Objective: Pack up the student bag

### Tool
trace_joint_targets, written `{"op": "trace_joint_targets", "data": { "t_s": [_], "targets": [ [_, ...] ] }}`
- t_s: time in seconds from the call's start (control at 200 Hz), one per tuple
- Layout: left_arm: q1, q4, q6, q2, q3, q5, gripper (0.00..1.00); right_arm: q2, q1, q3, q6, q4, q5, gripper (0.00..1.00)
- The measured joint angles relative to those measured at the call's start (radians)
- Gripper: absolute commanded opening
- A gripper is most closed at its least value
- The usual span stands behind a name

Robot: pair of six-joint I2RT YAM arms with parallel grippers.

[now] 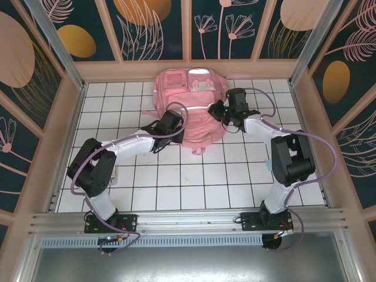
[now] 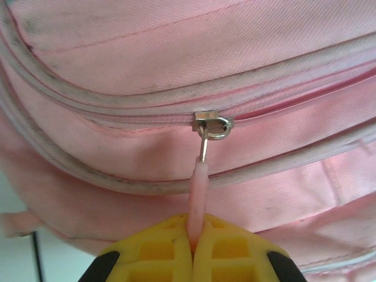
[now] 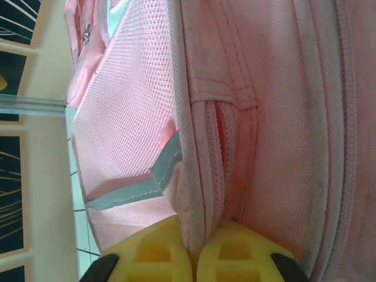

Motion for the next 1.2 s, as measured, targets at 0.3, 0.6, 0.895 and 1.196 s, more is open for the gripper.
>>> {"op": "trace_joint_targets", "data": {
  "t_s": [0.3,0.6,0.895,1.196],
  "targets": [
    [0.095,-0.116,0.146,0.029,0.047,0.006,0.00,0.000,-0.008,0.060,-0.144,-0.112,0.033,0.00],
    [0.103,-0.168,0.164,0.029,0.082,0.091,0.00,0.027,-0.027,0.150,-0.244,-0.215,0.042,0.00],
    [-0.078,-0.111,0.060,0.022,0.078,0.311,0.00,0.180,-0.090,0.342,-0.305,-0.292,0.072,0.45],
    [-0.124,-0.077,-0.012,0.112,0.223,0.389,0.00,0.077,-0.106,0.188,-0.274,-0.248,0.145,0.80]
  ]
}}
